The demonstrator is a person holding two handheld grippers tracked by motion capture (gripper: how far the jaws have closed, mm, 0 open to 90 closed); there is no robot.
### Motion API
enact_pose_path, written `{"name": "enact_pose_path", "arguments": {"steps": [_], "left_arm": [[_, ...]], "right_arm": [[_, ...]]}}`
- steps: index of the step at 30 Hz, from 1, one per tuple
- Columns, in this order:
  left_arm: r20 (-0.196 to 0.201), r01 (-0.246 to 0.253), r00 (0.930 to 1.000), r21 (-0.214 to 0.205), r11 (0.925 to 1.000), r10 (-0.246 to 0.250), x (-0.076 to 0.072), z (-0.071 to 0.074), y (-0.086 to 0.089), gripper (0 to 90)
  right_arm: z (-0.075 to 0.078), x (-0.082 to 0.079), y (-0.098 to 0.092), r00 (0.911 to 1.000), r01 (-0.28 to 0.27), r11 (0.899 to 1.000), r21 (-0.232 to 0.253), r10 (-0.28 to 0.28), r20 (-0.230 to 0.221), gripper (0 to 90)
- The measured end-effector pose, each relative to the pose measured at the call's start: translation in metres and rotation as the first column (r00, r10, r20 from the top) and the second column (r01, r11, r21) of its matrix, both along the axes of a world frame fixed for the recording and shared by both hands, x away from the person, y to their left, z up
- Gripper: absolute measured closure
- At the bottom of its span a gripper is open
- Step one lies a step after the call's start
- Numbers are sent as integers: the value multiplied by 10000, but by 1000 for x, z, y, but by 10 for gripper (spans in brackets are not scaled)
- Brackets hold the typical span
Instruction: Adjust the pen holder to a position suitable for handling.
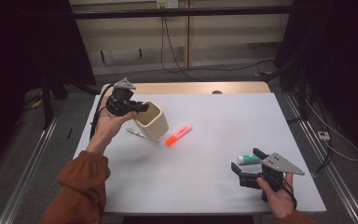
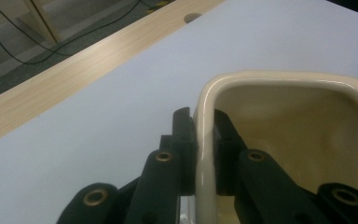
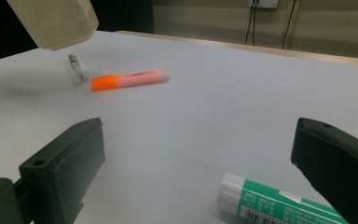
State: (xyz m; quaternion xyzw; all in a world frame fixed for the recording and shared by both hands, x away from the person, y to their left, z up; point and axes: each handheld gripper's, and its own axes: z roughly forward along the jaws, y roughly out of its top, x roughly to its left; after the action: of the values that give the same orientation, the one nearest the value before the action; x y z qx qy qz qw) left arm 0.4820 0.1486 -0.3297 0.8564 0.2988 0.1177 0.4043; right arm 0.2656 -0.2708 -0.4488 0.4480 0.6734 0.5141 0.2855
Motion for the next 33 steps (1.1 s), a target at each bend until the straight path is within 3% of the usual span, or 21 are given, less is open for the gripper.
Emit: {"name": "enact_pose_path", "arguments": {"steps": [4, 10, 15, 23, 25, 28, 33], "left_arm": [[244, 533, 9983, 8, 9986, -533, -10, -4, -7, 828], [111, 1497, 9886, 128, 9886, -1499, -26, -9, -25, 828], [-118, 2266, 9740, 177, 9738, -2264, -33, -13, -42, 828], [-397, 3298, 9437, 406, 9432, -3283, -38, -25, -61, 828], [-377, 3235, 9459, 308, 9457, -3223, -39, -28, -65, 828], [-518, 3418, 9391, 373, 9391, -3397, -36, -32, -71, 827], [-623, 3847, 9221, 401, 9222, -3820, -38, -40, -83, 827]], "right_arm": [[0, 0, 0, 10000, 16, 10000, 4, -16, 17, 25], [0, 0, 0, 10000, 5, 10000, -6, -5, 18, 25], [0, -1, 0, 10000, 11, 10000, 10, -11, 20, 25], [0, -1, 0, 10000, -30, 10000, 26, 30, 12, 25], [0, -1, 0, 10000, -51, 10000, 31, 51, 15, 25], [0, -1, 0, 10000, -58, 10000, 20, 58, -7, 25], [0, 0, 0, 10000, -67, 10000, 31, 67, 4, 25]]}}
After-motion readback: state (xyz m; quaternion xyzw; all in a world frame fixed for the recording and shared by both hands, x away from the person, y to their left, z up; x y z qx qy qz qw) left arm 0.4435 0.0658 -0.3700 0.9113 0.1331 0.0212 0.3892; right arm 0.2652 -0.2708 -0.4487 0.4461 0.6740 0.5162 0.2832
